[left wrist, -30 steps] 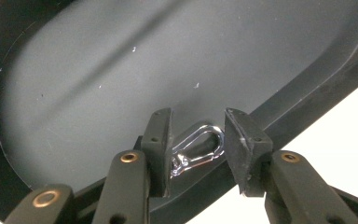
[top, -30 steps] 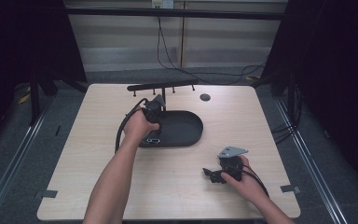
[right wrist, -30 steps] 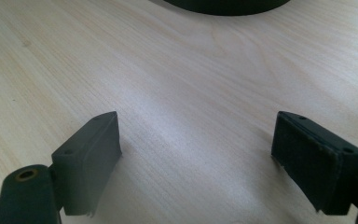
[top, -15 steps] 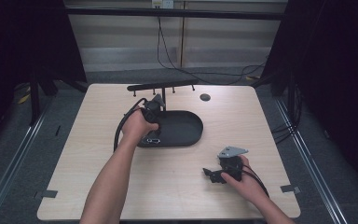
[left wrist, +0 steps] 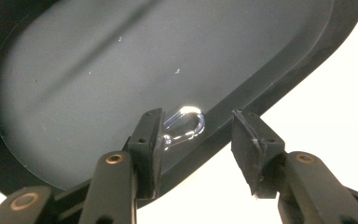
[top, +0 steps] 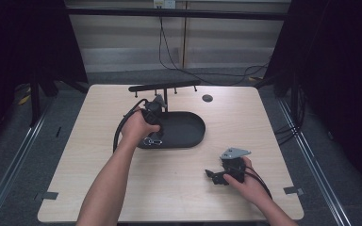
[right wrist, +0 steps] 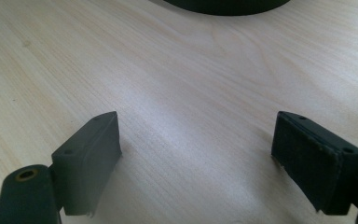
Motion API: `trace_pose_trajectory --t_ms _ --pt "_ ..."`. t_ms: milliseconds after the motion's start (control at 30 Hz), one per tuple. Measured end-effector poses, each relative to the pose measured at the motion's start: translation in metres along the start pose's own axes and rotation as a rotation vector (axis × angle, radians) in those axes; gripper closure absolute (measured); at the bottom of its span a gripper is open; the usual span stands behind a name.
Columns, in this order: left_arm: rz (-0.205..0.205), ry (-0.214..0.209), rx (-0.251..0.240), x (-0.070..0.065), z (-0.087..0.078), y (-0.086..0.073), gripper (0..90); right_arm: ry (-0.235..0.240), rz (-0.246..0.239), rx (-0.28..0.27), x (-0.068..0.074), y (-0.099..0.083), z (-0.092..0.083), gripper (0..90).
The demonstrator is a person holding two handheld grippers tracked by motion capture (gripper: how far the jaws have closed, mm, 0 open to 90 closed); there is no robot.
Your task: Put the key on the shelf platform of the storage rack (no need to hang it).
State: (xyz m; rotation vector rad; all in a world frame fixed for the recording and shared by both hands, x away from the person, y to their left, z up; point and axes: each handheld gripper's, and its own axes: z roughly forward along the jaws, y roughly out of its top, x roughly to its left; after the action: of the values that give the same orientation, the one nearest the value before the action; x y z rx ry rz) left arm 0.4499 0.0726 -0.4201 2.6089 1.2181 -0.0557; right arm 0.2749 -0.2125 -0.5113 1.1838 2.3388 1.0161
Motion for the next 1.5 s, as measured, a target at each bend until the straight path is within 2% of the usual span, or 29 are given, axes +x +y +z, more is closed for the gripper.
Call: trace_pose_trajectory --t_ms 300,667,1100,1500 --pt "0.022 0.002 -0.013 -0.002 -0.002 -0.007 46.1 0.0 -0.008 -0.004 -0.001 0.0 0.0 15.0" --pt "0.016 -0.017 -0.044 -0.004 -0.003 -0.015 36.5 0.0 -0.007 -0.004 0.0 0.0 0.0 15.0" --pt "0.047 -0.025 -0.047 -0.008 -0.004 -0.025 32.7 0.0 -0.002 -0.001 0.0 0.0 0.0 15.0" --pt "0.05 -0.043 -0.071 -0.005 -0.003 -0.042 31.7 0.001 -0.008 -0.002 0.0 0.0 0.0 15.0"
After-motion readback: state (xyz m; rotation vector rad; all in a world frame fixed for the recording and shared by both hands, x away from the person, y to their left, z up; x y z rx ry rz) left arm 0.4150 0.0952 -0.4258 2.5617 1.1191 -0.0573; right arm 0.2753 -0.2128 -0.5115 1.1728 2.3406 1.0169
